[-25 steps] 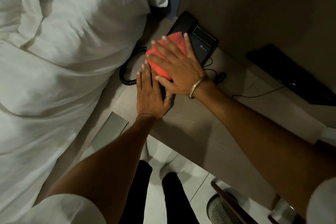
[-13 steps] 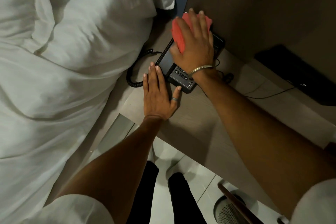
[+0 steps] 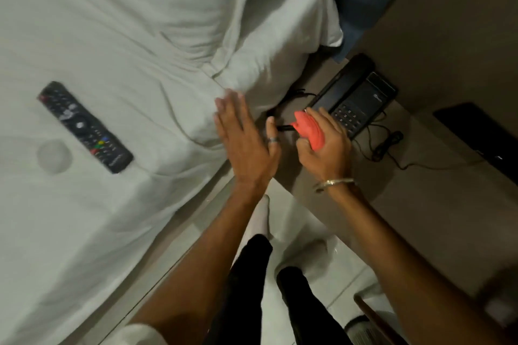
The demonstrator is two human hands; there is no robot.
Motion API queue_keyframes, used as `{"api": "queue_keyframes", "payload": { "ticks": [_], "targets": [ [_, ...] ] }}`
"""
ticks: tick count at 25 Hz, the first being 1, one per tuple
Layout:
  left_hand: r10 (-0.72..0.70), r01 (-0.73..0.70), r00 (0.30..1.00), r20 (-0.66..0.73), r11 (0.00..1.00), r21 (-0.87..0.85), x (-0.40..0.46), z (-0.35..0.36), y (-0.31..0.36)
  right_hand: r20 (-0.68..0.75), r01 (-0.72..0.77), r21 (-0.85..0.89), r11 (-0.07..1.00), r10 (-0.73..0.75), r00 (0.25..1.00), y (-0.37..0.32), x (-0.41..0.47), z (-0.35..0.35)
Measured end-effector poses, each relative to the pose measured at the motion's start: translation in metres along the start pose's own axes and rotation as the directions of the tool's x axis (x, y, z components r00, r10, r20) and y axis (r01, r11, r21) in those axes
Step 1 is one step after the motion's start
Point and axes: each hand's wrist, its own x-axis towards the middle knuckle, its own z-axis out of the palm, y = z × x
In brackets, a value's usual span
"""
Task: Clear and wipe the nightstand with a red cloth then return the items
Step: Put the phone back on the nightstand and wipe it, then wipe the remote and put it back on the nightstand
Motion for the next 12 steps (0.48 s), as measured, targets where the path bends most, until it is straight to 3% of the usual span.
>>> {"api": "queue_keyframes", "payload": {
  "ticks": [4,8,12],
  "targets": [
    [-0.3,0.35,0.906,-0.3,0.928,0.128,0.041,-0.088,-0.059,0.001,0.073,0.147,0.986,-0.074,0.997,-0.052,-0.031,0.018],
    [-0.712,0.757,0.649,-0.269,0.639,0.133,0.063,-0.115,-0.107,0.03,0.094,0.243,0.965,-0.104,0.994,-0.079,-0.038,0.02],
    [-0.843,0.861,0.462,-0.275,0.501,-0.088,0.072,-0.131,-0.099,0.215,-0.178,0.587,0.79,0.06,0.975,-0.08,-0.048,0.014]
  ]
}}
